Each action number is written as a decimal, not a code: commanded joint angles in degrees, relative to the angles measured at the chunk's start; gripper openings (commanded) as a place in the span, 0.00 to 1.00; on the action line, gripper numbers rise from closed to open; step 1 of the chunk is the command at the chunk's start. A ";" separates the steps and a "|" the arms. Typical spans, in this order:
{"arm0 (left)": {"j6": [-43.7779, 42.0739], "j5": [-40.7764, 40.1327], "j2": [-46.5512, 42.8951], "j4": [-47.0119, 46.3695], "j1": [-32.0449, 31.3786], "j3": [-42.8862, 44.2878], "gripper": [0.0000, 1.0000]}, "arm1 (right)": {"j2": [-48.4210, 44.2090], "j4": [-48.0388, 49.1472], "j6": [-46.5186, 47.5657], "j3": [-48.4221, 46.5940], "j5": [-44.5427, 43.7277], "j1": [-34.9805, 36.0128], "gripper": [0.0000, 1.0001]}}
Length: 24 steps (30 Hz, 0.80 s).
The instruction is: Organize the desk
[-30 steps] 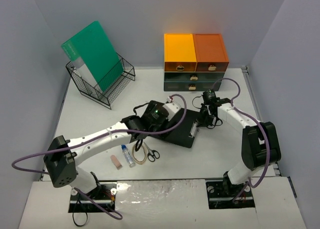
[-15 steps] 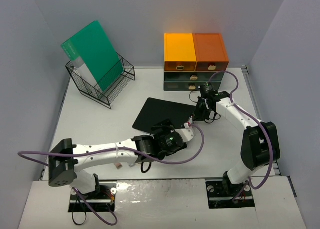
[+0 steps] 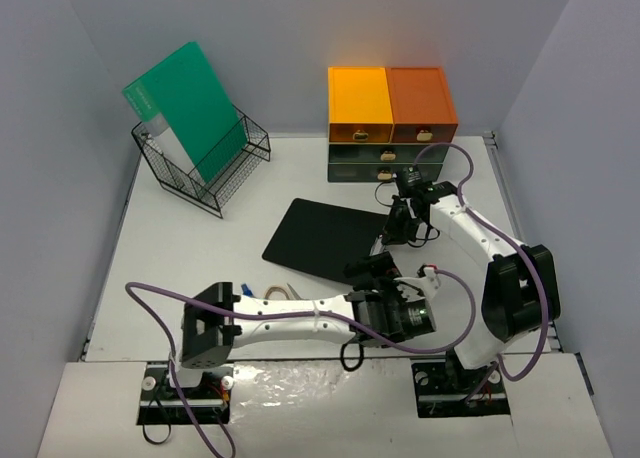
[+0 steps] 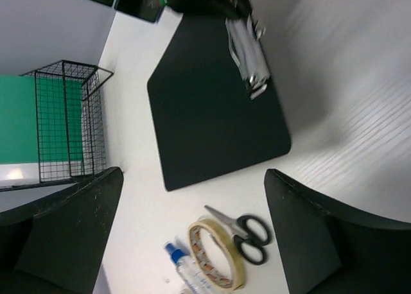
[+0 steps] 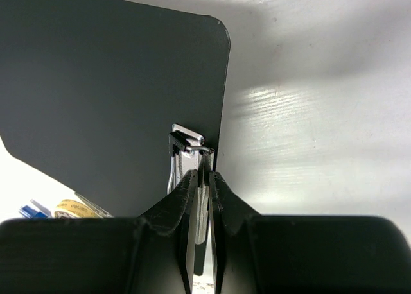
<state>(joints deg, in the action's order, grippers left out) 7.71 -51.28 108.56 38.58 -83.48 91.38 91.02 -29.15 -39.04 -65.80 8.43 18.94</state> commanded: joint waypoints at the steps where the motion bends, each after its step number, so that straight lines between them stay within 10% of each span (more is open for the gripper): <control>1: 10.00 -8.98 3.97 14.16 -3.84 12.81 0.90 | -3.50 -2.50 0.36 -2.59 0.99 0.71 0.00; 24: 30.95 -16.27 17.97 31.07 -7.34 21.69 0.90 | -3.83 -6.03 1.78 -3.51 4.49 2.03 0.00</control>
<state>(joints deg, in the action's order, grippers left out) 35.15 -63.77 125.07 64.01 -90.63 110.89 89.65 -33.34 -37.61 -66.76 10.92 20.07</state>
